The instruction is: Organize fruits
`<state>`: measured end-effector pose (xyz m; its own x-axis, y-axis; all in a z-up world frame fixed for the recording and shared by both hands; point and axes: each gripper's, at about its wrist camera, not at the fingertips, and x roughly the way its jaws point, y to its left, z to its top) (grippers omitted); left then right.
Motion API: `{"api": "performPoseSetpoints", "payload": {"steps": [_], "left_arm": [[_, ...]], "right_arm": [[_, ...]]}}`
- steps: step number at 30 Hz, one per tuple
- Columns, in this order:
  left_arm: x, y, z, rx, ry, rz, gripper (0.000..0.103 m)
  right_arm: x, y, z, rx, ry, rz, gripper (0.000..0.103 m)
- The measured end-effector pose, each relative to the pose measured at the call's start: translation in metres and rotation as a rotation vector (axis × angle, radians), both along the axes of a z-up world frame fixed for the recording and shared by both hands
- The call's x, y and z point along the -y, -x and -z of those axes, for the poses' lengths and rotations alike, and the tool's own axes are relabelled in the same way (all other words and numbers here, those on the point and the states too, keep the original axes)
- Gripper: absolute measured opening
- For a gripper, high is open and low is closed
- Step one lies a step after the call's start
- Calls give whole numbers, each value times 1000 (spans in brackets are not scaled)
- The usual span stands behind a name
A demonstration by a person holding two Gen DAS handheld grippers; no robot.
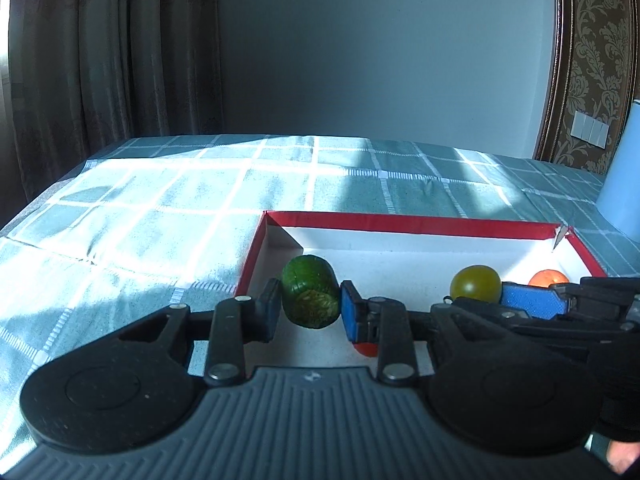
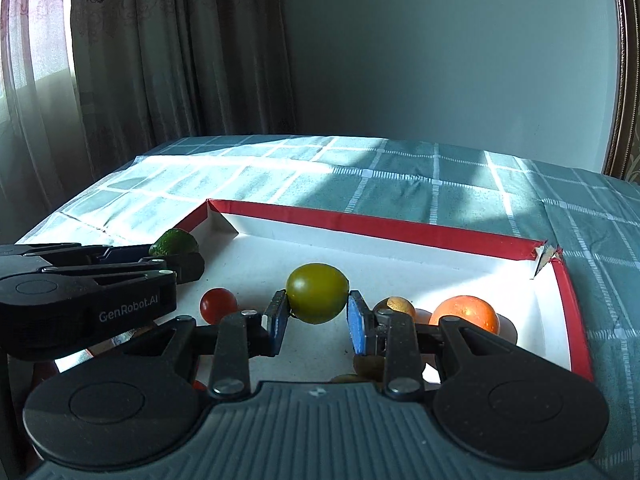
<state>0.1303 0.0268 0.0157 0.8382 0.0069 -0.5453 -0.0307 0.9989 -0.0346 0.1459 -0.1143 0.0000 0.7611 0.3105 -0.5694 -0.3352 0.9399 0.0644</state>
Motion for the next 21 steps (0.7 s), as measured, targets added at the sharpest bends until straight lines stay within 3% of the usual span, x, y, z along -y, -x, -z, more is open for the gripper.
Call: {"api": "performPoseSetpoints", "payload": {"steps": [6, 14, 16, 19, 21], "left_arm": [[-2, -10, 11, -49, 6, -7, 29], [3, -8, 18, -54, -29, -15, 30], [3, -5, 16, -38, -27, -15, 41], [4, 4, 12, -1, -26, -20, 59], [2, 9, 9, 11, -14, -9, 64]], "right_arm": [[-7, -9, 10, -26, 39, 2, 31], [-7, -7, 10, -26, 47, 5, 32], [-4, -5, 9, -20, 41, 8, 33], [2, 2, 5, 7, 20, 25, 51], [7, 7, 2, 19, 8, 25, 53]]}}
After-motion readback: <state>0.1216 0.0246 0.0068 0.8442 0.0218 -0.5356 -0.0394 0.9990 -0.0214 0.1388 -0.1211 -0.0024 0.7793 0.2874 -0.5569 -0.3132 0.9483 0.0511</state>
